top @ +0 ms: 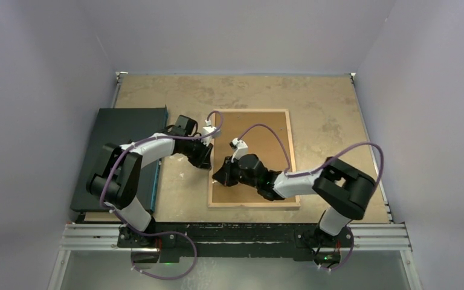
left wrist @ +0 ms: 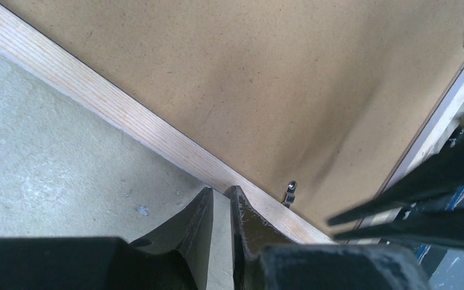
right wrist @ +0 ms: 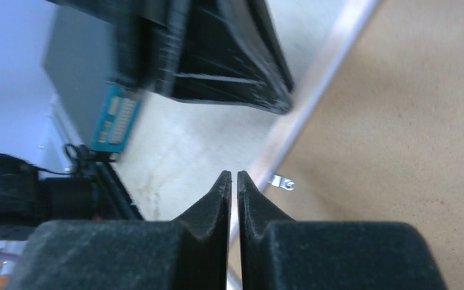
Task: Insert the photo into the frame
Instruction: Install the photo frame at the center of the board.
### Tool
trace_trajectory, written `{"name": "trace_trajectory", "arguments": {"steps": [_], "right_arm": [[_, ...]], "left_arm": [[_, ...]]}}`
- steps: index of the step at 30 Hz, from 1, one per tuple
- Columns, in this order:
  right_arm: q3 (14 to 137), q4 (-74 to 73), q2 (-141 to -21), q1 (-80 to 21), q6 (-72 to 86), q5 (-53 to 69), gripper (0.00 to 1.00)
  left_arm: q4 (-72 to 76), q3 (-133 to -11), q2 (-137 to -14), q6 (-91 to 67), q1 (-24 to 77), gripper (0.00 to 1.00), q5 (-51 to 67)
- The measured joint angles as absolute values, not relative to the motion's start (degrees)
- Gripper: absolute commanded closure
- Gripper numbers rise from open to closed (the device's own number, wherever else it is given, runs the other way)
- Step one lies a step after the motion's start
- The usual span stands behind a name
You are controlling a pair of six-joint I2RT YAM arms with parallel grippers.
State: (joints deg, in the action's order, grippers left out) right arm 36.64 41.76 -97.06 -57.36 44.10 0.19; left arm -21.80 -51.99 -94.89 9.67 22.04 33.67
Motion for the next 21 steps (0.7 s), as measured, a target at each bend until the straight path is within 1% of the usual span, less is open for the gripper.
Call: {"name": "trace_trajectory", "arguments": {"steps": [4, 6, 8, 14, 21], "right_arm": [[34.79, 43.29, -89.38, -57.36, 42.72, -1.89, 0.77], [33.76, 44.47, -87.39, -57.36, 42.09, -2.55, 0.74], [32.64, 45.01, -87.11, -57.47, 41.45, -3.31, 0.73], [30.48, 44.01, -91.15, -59.83, 39.53, -5.8, 0.82], [30.52, 43.66, -94.48, -62.74, 38.94, -8.29, 0.85]], "left_arm": [[-22.57, -52.95, -94.89, 10.31, 22.0, 0.94, 32.73], [-22.57, -53.32, -94.89, 10.63, 21.89, 0.94, 32.14], [-22.57, -53.39, -94.87, 11.0, 21.85, 0.95, 31.44], [-22.57, -53.39, -94.87, 11.64, 21.71, 0.95, 30.17], [-22.44, -53.39, -95.77, 11.68, 21.61, 0.95, 30.17]]}}
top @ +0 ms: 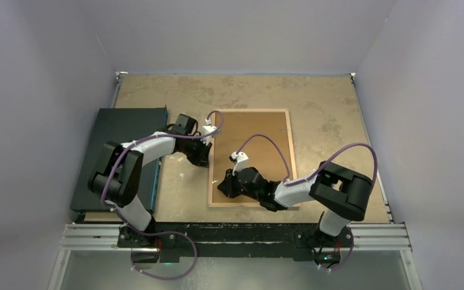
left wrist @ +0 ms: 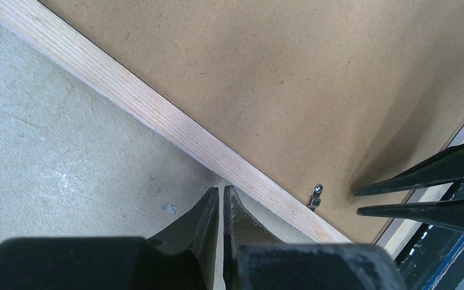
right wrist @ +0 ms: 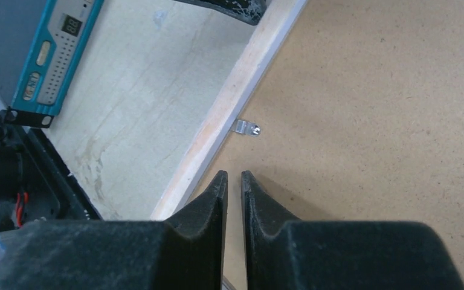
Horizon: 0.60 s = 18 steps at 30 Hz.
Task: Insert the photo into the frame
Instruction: Install the photo frame at the center of the board.
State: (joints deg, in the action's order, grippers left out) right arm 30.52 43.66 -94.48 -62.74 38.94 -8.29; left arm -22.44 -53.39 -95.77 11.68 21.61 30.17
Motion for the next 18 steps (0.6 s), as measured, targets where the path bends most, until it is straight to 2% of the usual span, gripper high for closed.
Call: {"name": "trace_trajectory", "arguments": {"steps": [18], "right_arm": [[34.94, 47.09, -101.32, -63.0, 39.03, -12.6, 0.92]], "left_arm": [[-22.46, -53.39, -96.57, 11.92, 21.45, 1.0, 30.89]]}}
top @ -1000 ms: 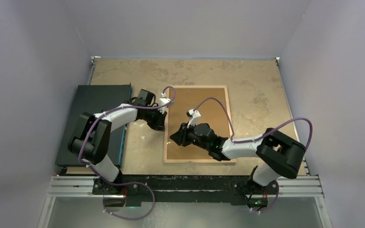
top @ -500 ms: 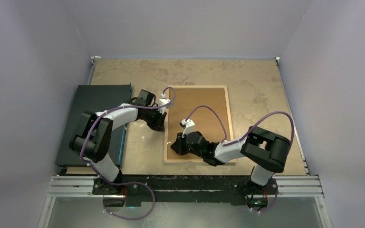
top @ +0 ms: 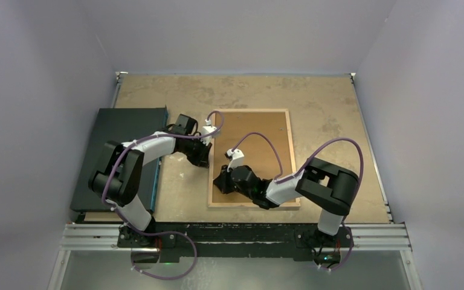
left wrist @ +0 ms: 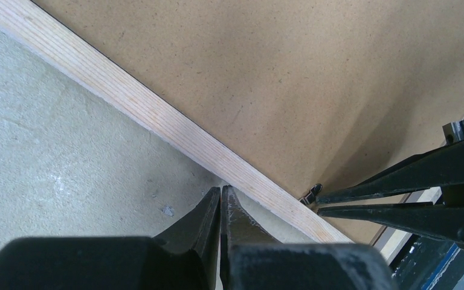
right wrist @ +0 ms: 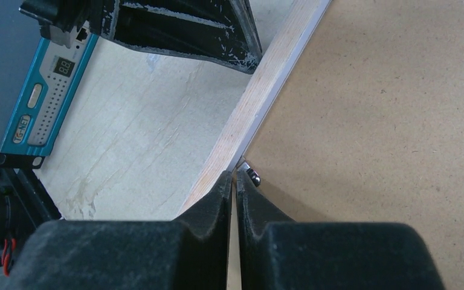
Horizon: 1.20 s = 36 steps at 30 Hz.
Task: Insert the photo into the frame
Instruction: Install the photo frame at the center of the board.
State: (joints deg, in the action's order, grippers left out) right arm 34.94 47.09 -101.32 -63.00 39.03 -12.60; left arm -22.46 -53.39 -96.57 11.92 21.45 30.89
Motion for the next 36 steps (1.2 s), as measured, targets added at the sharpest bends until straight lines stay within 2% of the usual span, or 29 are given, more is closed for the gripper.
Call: {"name": "trace_trajectory", "arguments": {"steps": [11, 13, 20, 24, 26, 30, 36], "right_arm": [[35.14, 48.71, -102.26, -63.0, 38.98, -12.53, 0.92], [35.09, 48.36, -101.75, -63.0, 38.96, -12.49, 0.87], [33.93, 44.23, -88.75, -62.08, 37.5, -12.49, 0.67], [34.09, 43.4, -83.11, -57.14, 36.56, -12.4, 0.51], [34.09, 42.81, -82.21, -53.34, 36.36, -12.23, 0.47], [34.7, 42.26, -83.07, -44.77, 36.27, -9.96, 0.46], [45.41, 41.78, -95.02, -35.73, 35.48, -0.21, 0.42]], "left_arm": [[-22.5, -53.39, -96.55, 12.88, 21.45, 1.0, 31.05], [-22.83, -53.39, -96.55, 12.99, 21.43, 0.98, 31.05], [-26.17, -58.3, -96.33, 12.14, 19.64, 0.71, 30.68], [-22.63, -61.73, -95.85, 8.8, 15.99, 0.63, 30.13], [-21.04, -63.22, -95.9, 7.16, 14.57, 0.62, 29.65], [-18.41, -66.35, -98.17, 4.34, 14.2, 0.64, 30.0], [-15.81, -67.4, -105.3, 0.54, 14.33, 0.7, 30.87]]}}
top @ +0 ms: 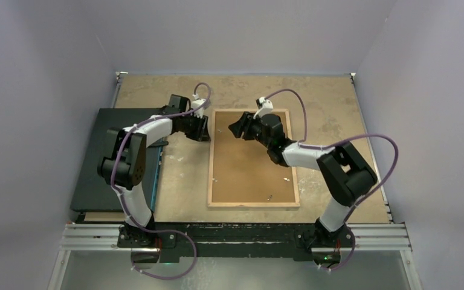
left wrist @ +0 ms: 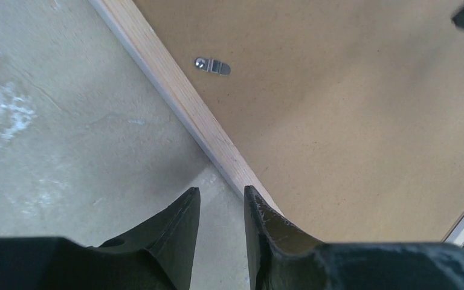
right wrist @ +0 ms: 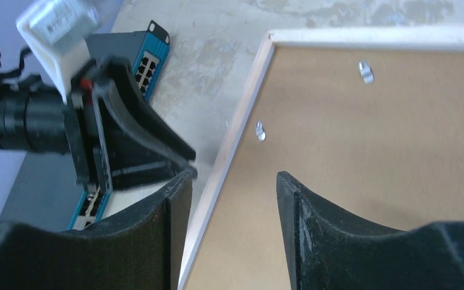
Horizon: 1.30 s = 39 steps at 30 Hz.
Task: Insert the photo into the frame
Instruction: Install the photo frame at the center of the board.
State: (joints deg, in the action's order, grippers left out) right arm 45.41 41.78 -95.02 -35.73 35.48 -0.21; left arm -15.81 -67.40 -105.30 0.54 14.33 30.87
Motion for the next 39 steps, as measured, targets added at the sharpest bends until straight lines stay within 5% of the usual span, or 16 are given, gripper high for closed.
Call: {"name": "trace_trajectory", "arguments": {"steps": [15, 39], "right_arm": [[70.72, 34.5, -119.96, -30.74, 29.21, 21.23, 0.46], [78.83, 27.55, -127.04, -29.93, 22.41, 30.59, 0.54]], "left_arm": [[-14.06, -66.41, -107.7, -3.01, 14.33, 0.84, 33.19], [-12.88, -64.9, -108.14, -3.92, 14.26, 0.94, 34.52]]}}
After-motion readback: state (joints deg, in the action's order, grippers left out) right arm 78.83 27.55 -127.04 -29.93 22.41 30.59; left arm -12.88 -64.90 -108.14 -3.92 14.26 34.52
